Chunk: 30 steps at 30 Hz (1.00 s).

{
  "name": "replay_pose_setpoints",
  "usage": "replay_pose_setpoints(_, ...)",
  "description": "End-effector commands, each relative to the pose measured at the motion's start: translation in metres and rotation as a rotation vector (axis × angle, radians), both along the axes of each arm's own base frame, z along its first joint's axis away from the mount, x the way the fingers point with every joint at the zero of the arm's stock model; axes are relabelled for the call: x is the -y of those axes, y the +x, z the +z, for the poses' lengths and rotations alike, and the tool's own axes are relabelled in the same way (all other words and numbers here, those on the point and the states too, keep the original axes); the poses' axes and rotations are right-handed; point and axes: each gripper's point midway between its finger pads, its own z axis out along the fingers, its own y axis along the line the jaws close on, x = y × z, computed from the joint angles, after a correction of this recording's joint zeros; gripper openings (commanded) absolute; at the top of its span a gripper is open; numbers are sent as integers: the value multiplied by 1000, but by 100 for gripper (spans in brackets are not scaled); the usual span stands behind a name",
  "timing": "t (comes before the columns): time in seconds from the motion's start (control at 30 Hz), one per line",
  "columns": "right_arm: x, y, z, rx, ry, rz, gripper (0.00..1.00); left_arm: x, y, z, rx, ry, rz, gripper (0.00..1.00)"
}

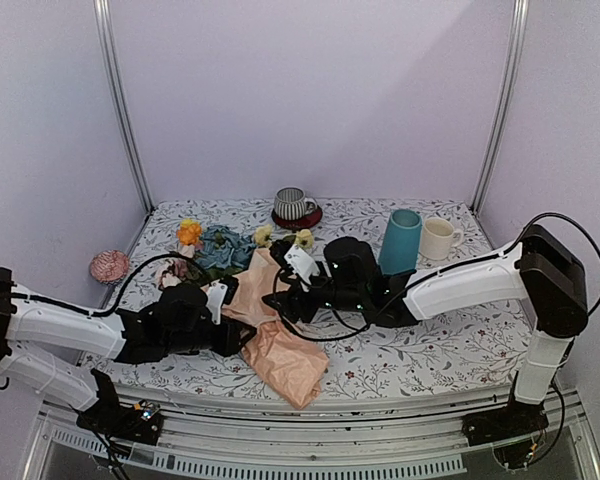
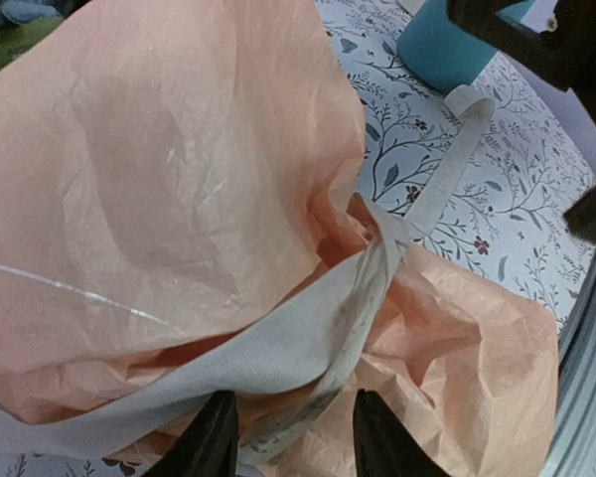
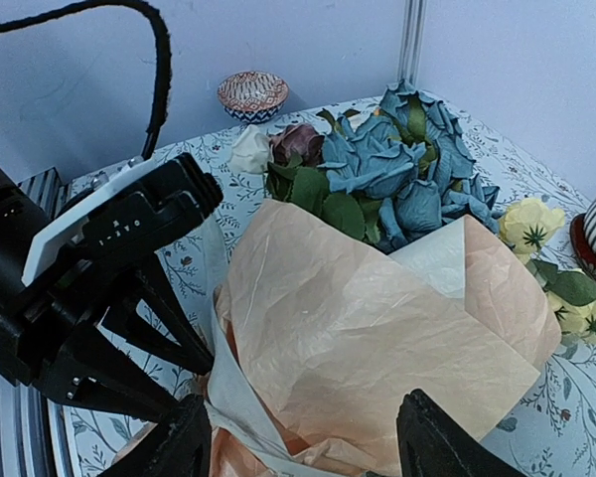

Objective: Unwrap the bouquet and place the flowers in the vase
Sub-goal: Untie the half-tied ribbon from the folded wrapping paper.

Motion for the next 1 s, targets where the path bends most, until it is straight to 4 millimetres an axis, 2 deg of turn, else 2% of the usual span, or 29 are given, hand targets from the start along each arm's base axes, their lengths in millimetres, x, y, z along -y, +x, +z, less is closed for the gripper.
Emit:
replay_pose_setpoints(0.0, -12, -11, -25, -24, -76, 89, 64, 13, 4, 10, 31, -23, -47, 42)
replay_pose_setpoints(0.13, -14, -11, -41, -35, -127, 104, 60, 11, 8, 6, 24, -6, -19, 26)
replay_pose_setpoints(0.23, -12, -10, -48, -35, -152, 94, 56, 4, 10, 4, 19, 14, 20, 4)
replay_pose_setpoints(0.27, -11, -9, -50, -37, -162, 93, 53, 3, 9, 8, 28, -5, 19, 0)
replay_pose_setpoints(0.37, -10, -11, -55, -40, -180, 101, 48, 1, 4, 20, 60, -70, 10, 0)
replay_pose_setpoints(0.47, -10, -12, -57, -40, -188, 114, 47, -2, 1, 27, 74, -95, 7, 0)
replay_pose_setpoints(0.53, -12, -13, -58, -42, -188, 122, 46, -2, 0, 27, 71, -92, 4, 0)
replay_pose_setpoints(0.63, -14, -13, -61, -52, -194, 130, 38, -2, 1, 23, 61, -83, 7, 0)
replay_pose_setpoints(0.73, -15, -15, -69, -64, -205, 141, 38, -1, 1, 21, 54, -79, 7, 0)
replay_pose_setpoints(0.8, -22, -12, -58, -55, -184, 143, 38, -2, 1, 20, 50, -78, 13, 0)
replay_pose_setpoints(0.97, -20, -10, -64, -60, -205, 130, 35, -8, 5, 20, 49, -72, 56, 0)
